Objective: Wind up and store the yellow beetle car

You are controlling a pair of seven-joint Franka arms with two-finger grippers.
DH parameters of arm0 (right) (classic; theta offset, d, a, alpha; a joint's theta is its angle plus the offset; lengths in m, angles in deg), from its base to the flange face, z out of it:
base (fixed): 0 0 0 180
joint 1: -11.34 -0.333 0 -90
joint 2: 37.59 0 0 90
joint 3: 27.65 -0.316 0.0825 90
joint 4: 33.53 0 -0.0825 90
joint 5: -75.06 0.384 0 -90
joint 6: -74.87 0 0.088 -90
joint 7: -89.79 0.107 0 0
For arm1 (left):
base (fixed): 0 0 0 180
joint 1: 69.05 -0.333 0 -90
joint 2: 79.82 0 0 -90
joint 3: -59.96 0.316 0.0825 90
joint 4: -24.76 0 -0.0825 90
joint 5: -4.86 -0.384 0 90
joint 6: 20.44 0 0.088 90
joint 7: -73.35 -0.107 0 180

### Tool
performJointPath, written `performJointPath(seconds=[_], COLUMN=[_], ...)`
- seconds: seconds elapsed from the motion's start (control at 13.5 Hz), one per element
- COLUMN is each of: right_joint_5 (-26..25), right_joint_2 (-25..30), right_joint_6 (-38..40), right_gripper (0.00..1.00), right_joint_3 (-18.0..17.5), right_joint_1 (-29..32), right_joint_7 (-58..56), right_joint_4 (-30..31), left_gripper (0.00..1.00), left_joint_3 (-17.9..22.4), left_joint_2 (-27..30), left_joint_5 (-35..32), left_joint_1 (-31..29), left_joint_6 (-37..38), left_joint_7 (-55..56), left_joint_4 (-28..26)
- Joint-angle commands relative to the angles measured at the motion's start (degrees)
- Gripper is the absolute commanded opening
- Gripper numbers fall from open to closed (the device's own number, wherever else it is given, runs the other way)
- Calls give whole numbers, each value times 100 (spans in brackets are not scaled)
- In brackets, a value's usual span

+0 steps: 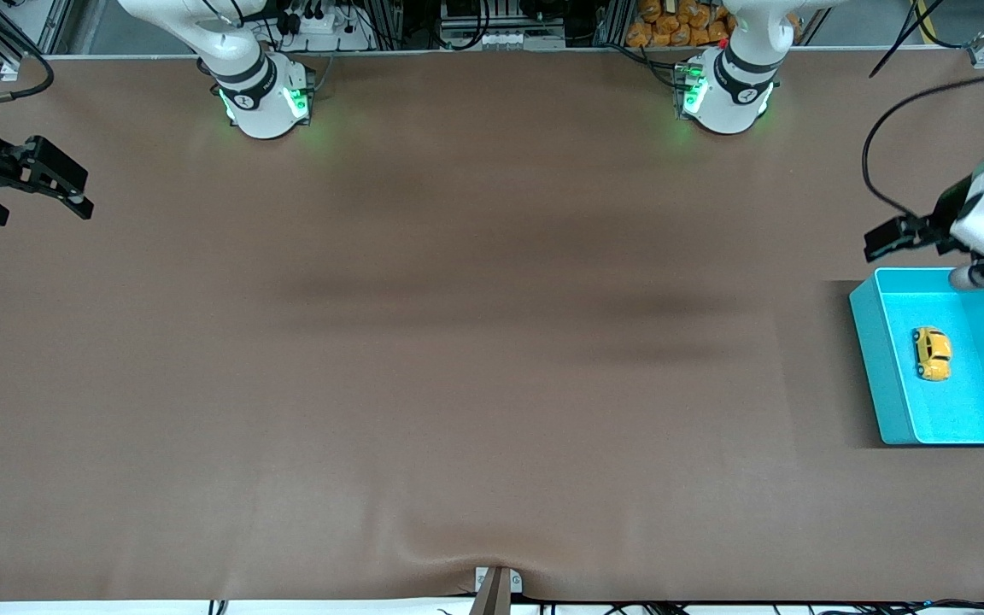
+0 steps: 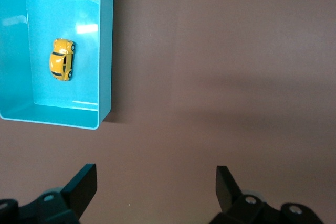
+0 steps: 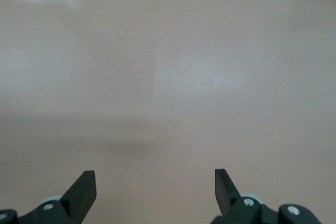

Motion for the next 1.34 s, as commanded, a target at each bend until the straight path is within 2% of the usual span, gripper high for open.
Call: performJointPath(seconds=[0.0, 0.67, 1.04, 1.26], right_joint_5=[72, 64, 72, 72], right_joint_2=[-82, -82, -91, -91], right_joint_6=[60, 113, 122, 122], right_gripper=[100, 100, 100, 100], right_joint_3=[2, 19, 28, 28], right_joint_1=[41, 93, 102, 93], right_joint_7=[-76, -40, -58, -58], right_joint_4=[-190, -189, -172, -172], left_gripper=[100, 100, 100, 100], left_joint_3=[396, 344, 292, 326], left_joint_2=[128, 58, 75, 40], left_joint_5=[93, 110, 321, 321], left_joint_1=[498, 543, 543, 535], left_joint_6=[312, 796, 805, 1085], left_joint_7=[-100, -400, -355, -408], left_joint_4=[109, 786, 962, 1331])
